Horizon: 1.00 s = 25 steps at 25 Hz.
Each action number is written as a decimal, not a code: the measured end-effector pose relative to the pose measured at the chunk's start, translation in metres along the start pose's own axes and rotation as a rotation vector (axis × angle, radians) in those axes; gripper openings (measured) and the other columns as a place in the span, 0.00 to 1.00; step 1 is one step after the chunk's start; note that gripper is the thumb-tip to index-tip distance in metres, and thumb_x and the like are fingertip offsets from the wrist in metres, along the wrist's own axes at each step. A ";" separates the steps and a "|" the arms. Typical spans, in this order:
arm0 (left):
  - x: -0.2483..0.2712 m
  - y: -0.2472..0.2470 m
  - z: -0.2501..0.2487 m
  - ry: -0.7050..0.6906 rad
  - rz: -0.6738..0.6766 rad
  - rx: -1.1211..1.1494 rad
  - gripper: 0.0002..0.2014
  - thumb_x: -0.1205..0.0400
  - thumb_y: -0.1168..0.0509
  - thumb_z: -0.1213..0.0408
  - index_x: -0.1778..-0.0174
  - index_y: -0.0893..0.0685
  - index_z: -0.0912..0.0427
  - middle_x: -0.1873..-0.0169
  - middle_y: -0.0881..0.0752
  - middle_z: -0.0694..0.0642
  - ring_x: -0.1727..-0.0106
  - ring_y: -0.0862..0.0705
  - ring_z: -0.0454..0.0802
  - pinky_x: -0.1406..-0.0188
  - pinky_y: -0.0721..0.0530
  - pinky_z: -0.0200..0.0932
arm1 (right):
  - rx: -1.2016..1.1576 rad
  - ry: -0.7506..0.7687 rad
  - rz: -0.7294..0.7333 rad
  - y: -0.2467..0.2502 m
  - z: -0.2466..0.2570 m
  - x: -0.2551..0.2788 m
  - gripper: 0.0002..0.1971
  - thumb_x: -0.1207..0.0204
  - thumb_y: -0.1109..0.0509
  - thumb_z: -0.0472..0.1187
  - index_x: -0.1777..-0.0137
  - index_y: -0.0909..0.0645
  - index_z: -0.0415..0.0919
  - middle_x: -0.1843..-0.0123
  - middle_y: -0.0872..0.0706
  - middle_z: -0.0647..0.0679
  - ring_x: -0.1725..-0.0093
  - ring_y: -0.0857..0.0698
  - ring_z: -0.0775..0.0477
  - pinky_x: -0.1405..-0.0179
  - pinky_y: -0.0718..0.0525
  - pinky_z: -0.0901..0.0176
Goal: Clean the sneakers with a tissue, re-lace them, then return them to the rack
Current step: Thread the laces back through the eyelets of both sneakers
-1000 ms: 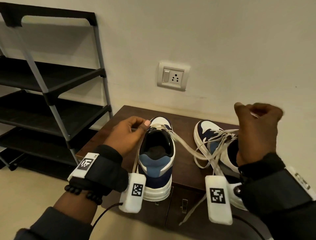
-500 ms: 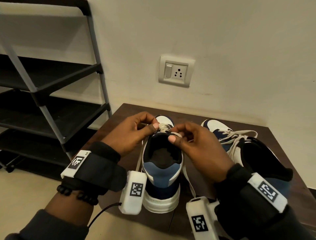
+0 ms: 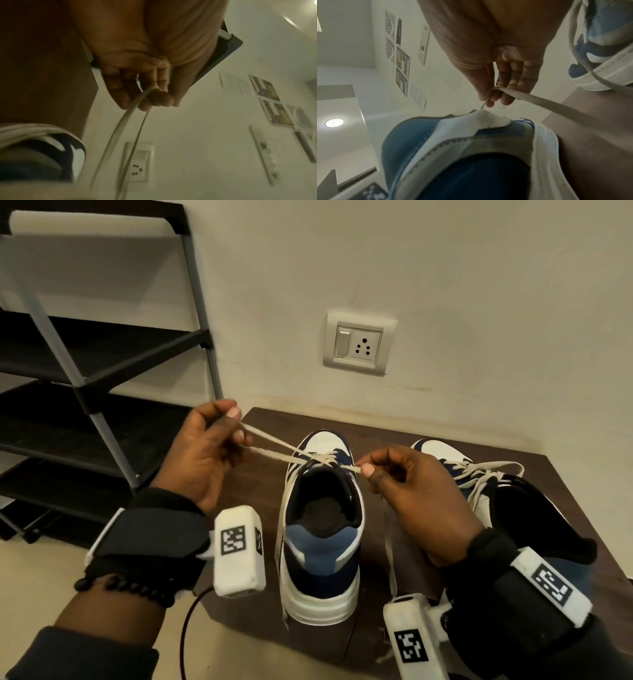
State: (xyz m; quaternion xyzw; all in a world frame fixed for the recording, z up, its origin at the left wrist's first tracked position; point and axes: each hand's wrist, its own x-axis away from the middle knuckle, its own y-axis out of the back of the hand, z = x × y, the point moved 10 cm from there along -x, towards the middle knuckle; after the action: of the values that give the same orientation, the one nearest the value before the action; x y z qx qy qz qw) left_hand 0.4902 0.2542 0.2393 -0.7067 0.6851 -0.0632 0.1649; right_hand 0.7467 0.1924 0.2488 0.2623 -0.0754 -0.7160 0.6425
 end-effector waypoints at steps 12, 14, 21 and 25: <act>0.034 -0.044 0.026 0.050 0.442 -0.736 0.07 0.21 0.32 0.63 0.49 0.14 0.58 0.58 0.11 0.53 0.58 0.15 0.44 0.54 0.17 0.44 | 0.039 0.041 0.059 -0.014 0.006 -0.005 0.05 0.21 0.32 0.43 0.52 0.15 0.47 0.58 0.12 0.54 0.56 0.14 0.55 0.50 0.15 0.53; 0.034 -0.045 0.024 0.025 0.421 -0.728 0.05 0.20 0.32 0.66 0.50 0.13 0.58 0.57 0.11 0.55 0.57 0.15 0.48 0.52 0.16 0.48 | 0.046 0.042 0.046 -0.014 0.007 -0.007 0.04 0.22 0.32 0.42 0.54 0.15 0.46 0.61 0.12 0.51 0.60 0.15 0.53 0.54 0.16 0.51; 0.039 -0.055 0.011 -0.093 0.368 -0.796 0.03 0.17 0.38 0.62 0.54 0.20 0.55 0.61 0.16 0.56 0.60 0.18 0.51 0.56 0.16 0.46 | 0.093 0.058 0.006 -0.012 0.009 -0.006 0.04 0.22 0.32 0.42 0.55 0.16 0.47 0.62 0.14 0.54 0.61 0.17 0.55 0.58 0.19 0.59; 0.034 -0.052 0.013 -0.048 0.305 -0.781 0.05 0.15 0.41 0.64 0.55 0.22 0.57 0.70 0.21 0.52 0.69 0.22 0.48 0.68 0.18 0.42 | 0.160 0.032 -0.059 -0.004 0.008 -0.007 0.04 0.21 0.34 0.41 0.55 0.17 0.46 0.63 0.16 0.55 0.61 0.18 0.54 0.59 0.22 0.61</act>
State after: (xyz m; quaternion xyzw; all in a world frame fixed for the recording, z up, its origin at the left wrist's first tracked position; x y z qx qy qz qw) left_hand 0.5451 0.2227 0.2387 -0.6077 0.7504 0.2430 -0.0920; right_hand 0.7392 0.1980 0.2560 0.3265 -0.1142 -0.7220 0.5992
